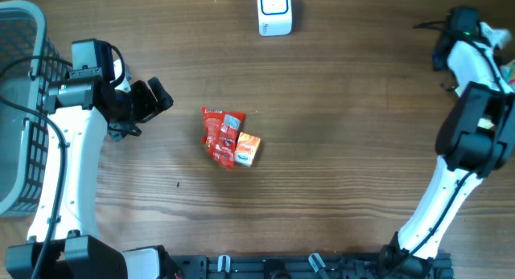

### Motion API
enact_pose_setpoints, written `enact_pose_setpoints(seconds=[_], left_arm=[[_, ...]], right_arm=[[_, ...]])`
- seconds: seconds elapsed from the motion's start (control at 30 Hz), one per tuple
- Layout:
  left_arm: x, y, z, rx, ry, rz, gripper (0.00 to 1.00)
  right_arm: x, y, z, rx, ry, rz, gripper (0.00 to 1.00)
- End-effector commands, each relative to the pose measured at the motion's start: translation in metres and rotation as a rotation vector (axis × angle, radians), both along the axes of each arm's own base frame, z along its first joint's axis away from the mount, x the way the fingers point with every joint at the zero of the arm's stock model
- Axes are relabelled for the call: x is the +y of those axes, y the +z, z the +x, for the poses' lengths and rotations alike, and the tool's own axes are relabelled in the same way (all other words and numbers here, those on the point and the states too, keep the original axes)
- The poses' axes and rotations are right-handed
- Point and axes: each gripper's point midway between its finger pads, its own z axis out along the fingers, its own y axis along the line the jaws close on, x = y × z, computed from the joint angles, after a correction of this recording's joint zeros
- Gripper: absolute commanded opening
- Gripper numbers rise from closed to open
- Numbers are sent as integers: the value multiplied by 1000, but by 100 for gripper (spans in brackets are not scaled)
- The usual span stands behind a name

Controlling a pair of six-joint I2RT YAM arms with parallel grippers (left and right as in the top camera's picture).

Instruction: Scan the item barcode

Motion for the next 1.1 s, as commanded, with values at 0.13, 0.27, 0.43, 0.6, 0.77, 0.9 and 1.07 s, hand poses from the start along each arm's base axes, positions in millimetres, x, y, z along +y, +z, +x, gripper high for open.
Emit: enact_pose_setpoints(seconds=[0.13, 0.27, 0.43, 0.6, 0.77, 0.9, 1.07], left_arm=[[3, 3, 2, -8, 15, 4, 100], [3, 3, 2, -7, 16, 4, 100], [3, 3, 2, -8, 15, 4, 100], [3, 3, 2, -7, 16, 4, 100], [3, 3, 2, -7, 16, 4, 100], [3, 3, 2, -8, 16, 4, 100], [3, 3, 2, -8, 16, 4, 100]], right_arm=[[15, 6, -7, -326, -129, 262, 100], [55, 95, 16, -605, -3, 439, 100], [169, 208, 34, -832, 300, 603, 99], [349, 193, 26, -584, 704, 932, 100], [514, 98, -73, -80, 1006, 1368, 100], [566, 43, -135, 87, 1017, 1523, 71], [615, 20, -161, 36, 1032, 1583, 8]])
